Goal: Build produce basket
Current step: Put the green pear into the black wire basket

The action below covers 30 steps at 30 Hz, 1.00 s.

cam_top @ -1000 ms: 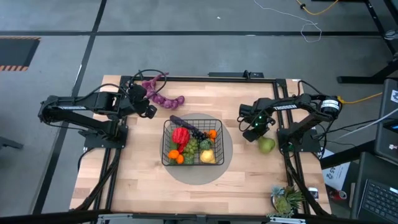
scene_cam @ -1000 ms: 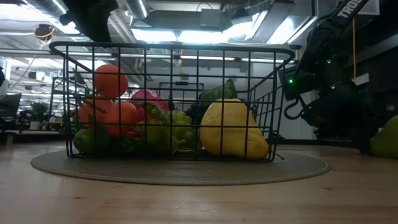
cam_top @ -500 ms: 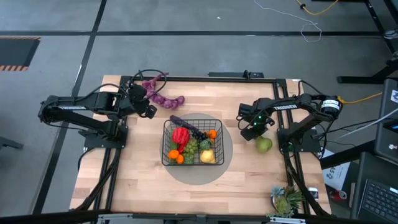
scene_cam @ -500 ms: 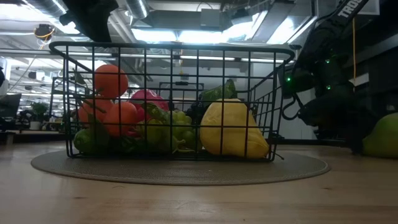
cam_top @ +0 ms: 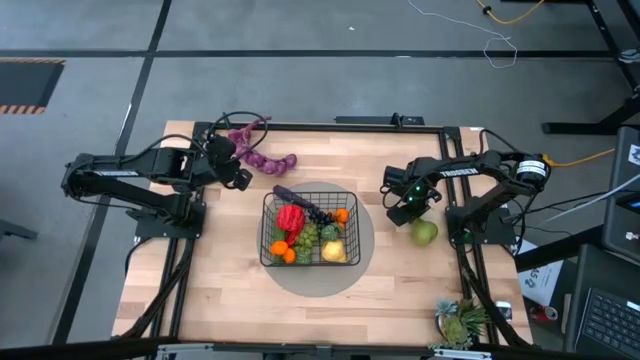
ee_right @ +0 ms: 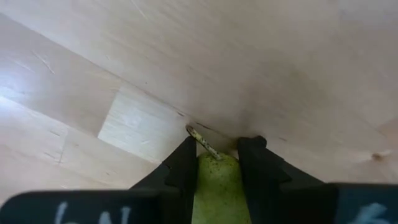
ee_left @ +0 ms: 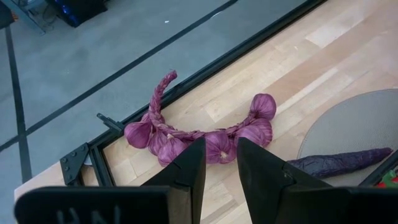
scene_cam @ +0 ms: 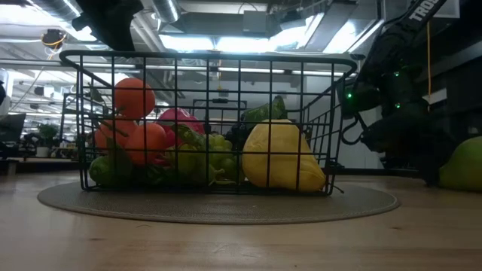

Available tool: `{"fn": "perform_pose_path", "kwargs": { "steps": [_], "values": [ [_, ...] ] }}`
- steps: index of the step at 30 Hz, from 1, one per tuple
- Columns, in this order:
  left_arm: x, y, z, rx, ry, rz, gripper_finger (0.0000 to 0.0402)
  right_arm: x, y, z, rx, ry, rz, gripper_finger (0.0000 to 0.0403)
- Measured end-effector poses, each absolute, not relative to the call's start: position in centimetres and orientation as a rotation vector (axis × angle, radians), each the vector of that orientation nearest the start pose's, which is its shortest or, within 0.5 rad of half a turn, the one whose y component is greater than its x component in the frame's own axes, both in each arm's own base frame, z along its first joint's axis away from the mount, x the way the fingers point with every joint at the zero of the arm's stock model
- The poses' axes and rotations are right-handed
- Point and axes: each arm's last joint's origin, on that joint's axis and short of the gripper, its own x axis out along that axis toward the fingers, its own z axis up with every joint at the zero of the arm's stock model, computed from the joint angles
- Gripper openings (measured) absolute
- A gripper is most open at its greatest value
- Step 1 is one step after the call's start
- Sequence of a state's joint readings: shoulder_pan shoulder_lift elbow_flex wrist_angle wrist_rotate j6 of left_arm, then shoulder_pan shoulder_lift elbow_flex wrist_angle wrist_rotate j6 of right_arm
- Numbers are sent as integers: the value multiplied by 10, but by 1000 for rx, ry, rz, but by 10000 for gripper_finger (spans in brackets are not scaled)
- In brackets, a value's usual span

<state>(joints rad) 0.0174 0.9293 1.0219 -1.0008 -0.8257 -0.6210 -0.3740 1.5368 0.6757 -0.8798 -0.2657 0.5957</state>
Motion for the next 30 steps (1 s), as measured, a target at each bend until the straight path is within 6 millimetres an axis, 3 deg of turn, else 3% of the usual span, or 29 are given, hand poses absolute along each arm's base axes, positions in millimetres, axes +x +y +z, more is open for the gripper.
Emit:
{"fn": "perform_pose_path", "kwargs": {
  "steps": [4,9,14,21,25,30],
  "values": [
    [154,24,329,-181,576,1002,85,196,-69,135,952,1619,-575,94],
    [154,24,329,-182,576,1002,85,214,-76,160,908,1578,-511,94],
    [154,24,329,-182,576,1002,85,236,-86,197,824,1489,-446,93],
    [154,24,328,-182,577,1002,85,254,-97,261,637,1399,-516,93],
    [154,24,329,-182,576,1002,85,271,-98,295,529,1247,-427,93],
    [154,24,329,-183,575,1003,85,304,-89,329,371,905,-115,93]
  ]
}}
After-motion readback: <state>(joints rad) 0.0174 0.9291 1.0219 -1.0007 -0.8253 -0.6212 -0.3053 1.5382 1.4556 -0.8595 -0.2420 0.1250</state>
